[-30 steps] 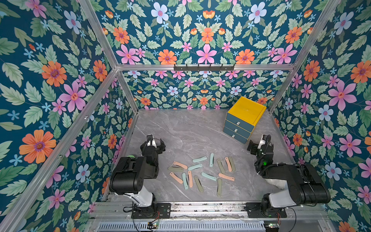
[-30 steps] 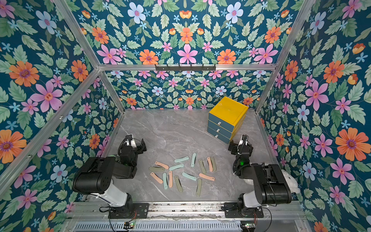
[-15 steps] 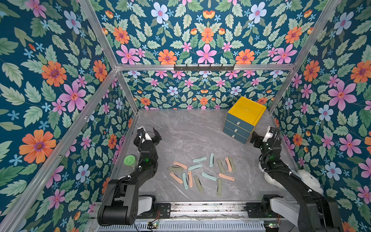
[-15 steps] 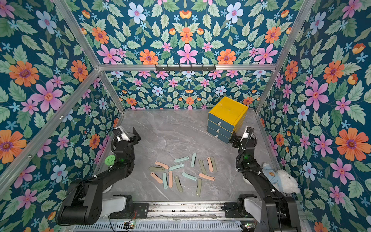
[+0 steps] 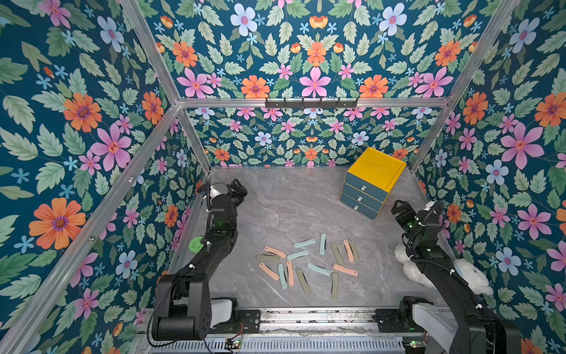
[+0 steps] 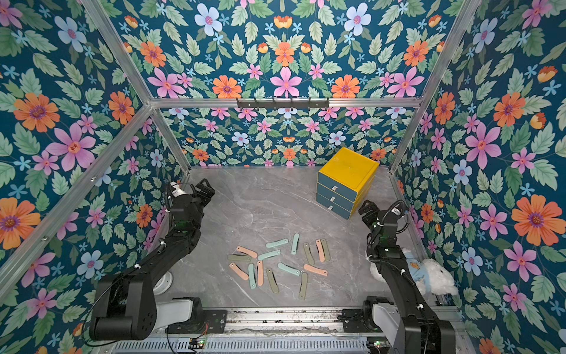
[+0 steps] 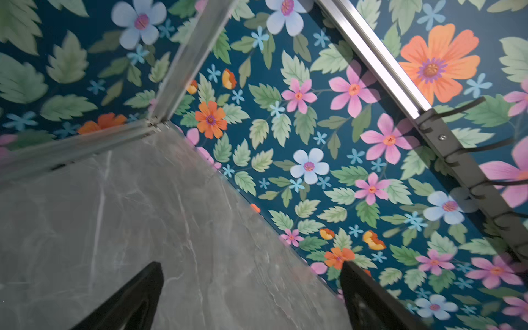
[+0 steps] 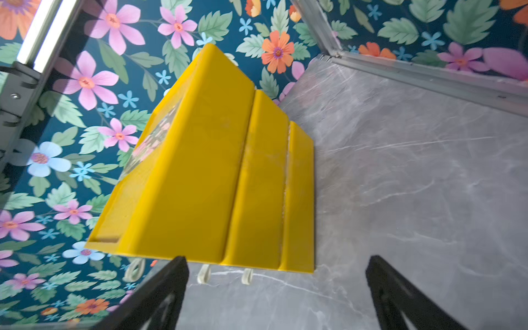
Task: Place the fruit knives into the drawer by color
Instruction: Move the storage box to the center of the board.
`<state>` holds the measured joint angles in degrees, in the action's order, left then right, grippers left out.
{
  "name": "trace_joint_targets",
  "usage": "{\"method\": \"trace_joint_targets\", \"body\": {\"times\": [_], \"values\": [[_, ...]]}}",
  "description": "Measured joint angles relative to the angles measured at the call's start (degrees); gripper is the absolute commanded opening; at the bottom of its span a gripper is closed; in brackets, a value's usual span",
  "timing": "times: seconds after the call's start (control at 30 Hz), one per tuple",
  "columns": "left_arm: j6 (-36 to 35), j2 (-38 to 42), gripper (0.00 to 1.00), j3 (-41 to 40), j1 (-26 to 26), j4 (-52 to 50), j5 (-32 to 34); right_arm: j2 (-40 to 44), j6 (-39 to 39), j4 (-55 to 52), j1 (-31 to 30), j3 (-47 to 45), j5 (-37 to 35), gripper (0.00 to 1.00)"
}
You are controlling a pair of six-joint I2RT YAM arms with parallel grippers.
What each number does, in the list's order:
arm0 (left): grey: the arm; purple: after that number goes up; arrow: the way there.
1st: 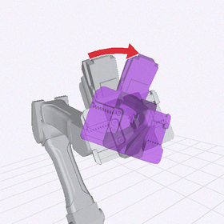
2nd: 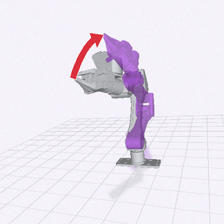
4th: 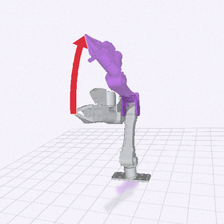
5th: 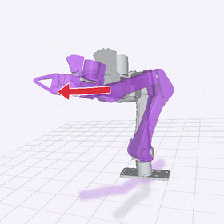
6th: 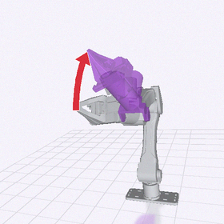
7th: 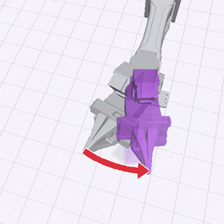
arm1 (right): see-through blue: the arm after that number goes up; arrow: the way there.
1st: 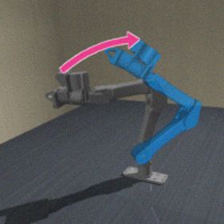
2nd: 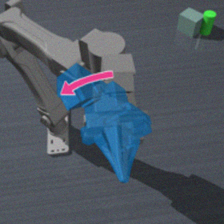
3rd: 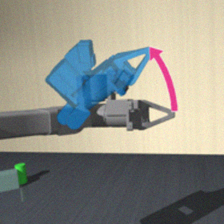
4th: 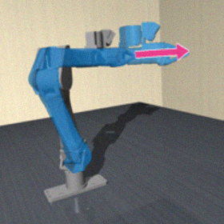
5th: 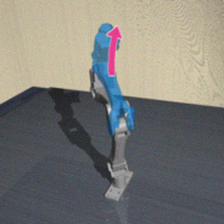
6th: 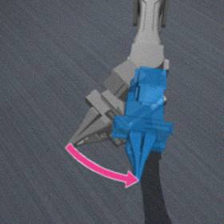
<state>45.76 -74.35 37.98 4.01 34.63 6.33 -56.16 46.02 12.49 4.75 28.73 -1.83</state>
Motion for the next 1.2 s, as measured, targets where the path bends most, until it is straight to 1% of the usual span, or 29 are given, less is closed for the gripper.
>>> {"method": "trace_joint_targets", "body": {"times": [0.1,0.2,0.27,0.4,0.6,0.67,0.73,0.9,1.03,1.2], "values": [[1.6,-3.6,0.99,3.6,0.0,0.2,-7.8,0.2,-0.3,-5.9,0.0,2.3,2.0,0.99],[2.1,-9.0,0.99,11.9,0.4,-1.9,-16.9,-0.3,-2.0,-11.1,0.0,6.5,3.3,0.99],[2.1,-13.0,0.99,17.8,1.7,-2.5,-22.6,-0.8,-3.3,-13.5,0.0,8.2,4.5,0.99],[0.4,-20.9,0.99,29.0,7.4,-5.1,-32.5,-0.6,-4.7,-17.9,0.0,10.3,6.5,0.99],[-4.7,-33.4,0.99,48.3,16.2,-9.0,-44.0,1.9,-5.7,-20.3,0.0,14.2,8.3,0.99],[-6.5,-37.6,0.99,53.9,18.3,-10.1,-46.4,0.6,-5.7,-21.2,0.0,17.3,9.2,0.99],[-7.6,-42.3,0.99,60.1,20.0,-11.9,-50.2,-2.4,-5.7,-22.5,0.0,21.4,9.8,0.99],[-8.8,-52.0,0.99,72.3,22.4,-14.5,-55.4,-10.7,-6.0,-25.6,0.0,30.4,10.7,0.99],[-8.8,-57.4,0.99,78.7,23.9,-15.2,-58.5,-17.6,-7.1,-28.7,0.3,36.3,10.8,0.99],[-8.1,-62.9,0.99,84.1,24.7,-15.7,-60.2,-23.0,-7.9,-31.6,0.8,39.9,11.3,0.99]]}}
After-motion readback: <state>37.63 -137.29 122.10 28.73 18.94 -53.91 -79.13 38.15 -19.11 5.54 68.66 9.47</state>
